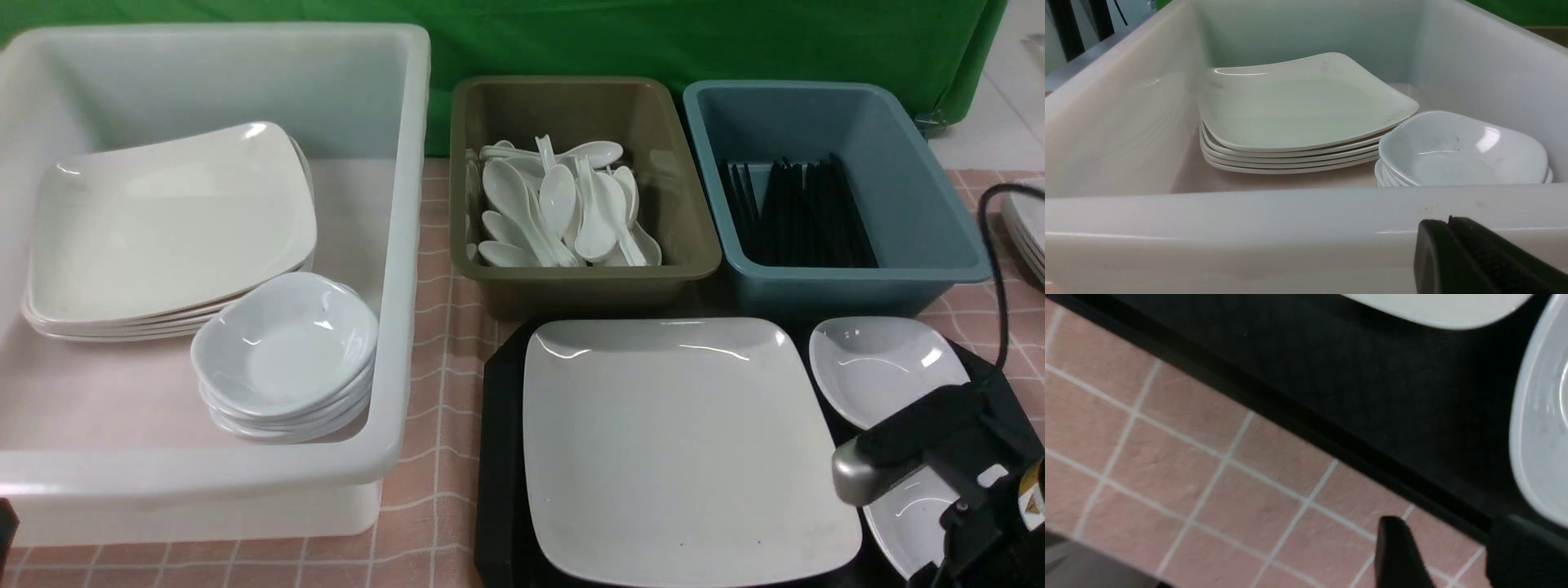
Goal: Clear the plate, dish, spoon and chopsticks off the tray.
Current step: Use the right arm to grab a small plate from the dinner plate
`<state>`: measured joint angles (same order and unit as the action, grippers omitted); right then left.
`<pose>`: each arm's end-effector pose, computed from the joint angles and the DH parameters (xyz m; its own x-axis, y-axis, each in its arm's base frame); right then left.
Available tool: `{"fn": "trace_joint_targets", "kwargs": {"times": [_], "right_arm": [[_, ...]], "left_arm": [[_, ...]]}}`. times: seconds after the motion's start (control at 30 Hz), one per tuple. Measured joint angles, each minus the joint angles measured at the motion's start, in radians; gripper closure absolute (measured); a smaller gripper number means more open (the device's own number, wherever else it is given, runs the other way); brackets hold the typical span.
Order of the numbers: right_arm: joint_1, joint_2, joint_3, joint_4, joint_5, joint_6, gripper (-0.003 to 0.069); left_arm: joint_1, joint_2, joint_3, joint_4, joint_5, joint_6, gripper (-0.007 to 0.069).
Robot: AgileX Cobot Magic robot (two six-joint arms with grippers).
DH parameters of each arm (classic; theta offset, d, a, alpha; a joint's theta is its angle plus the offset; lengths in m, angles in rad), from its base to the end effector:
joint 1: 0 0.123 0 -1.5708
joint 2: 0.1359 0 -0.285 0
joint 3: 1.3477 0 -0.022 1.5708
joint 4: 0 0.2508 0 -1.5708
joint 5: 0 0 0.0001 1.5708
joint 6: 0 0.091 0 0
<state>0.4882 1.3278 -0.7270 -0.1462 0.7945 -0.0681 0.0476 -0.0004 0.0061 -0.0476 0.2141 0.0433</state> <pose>0.2011 0.0961 0.2150 -0.7640 -0.5973 -0.2439 -0.5806 0.8014 -0.1438 0.0560 0.0017 0.1917 -0.1317 -0.0095 -0.9912 -0.0380 0.9993 -0.0045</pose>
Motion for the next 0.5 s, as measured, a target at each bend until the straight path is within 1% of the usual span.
{"fn": "trace_joint_targets", "kwargs": {"times": [0.03, 0.1, 0.23, 0.37, 0.5], "right_arm": [[0.016, 0.01, 0.013, -0.038, -0.039, 0.007, 0.0236], [0.03, 0.032, 0.022, -0.088, -0.099, 0.028, 0.0214], [0.035, 0.084, 0.022, -0.166, -0.207, 0.037, 0.0204], [0.035, 0.149, 0.022, -0.23, -0.226, 0.059, 0.0203], [0.035, 0.23, 0.025, -0.259, -0.228, 0.068, 0.0203]], "left_arm": [[0.0, 0.0, 0.0, 0.0, 0.0, 0.0, 0.062], [0.0, 0.0, 0.0, 0.0, 0.0, 0.0, 0.062], [0.0, 0.0, 0.0, 0.0, 0.0, 0.0, 0.062], [0.0, 0.0, 0.0, 0.0, 0.0, 0.0, 0.062], [0.0, 0.0, 0.0, 0.0, 0.0, 0.0, 0.062]]}}
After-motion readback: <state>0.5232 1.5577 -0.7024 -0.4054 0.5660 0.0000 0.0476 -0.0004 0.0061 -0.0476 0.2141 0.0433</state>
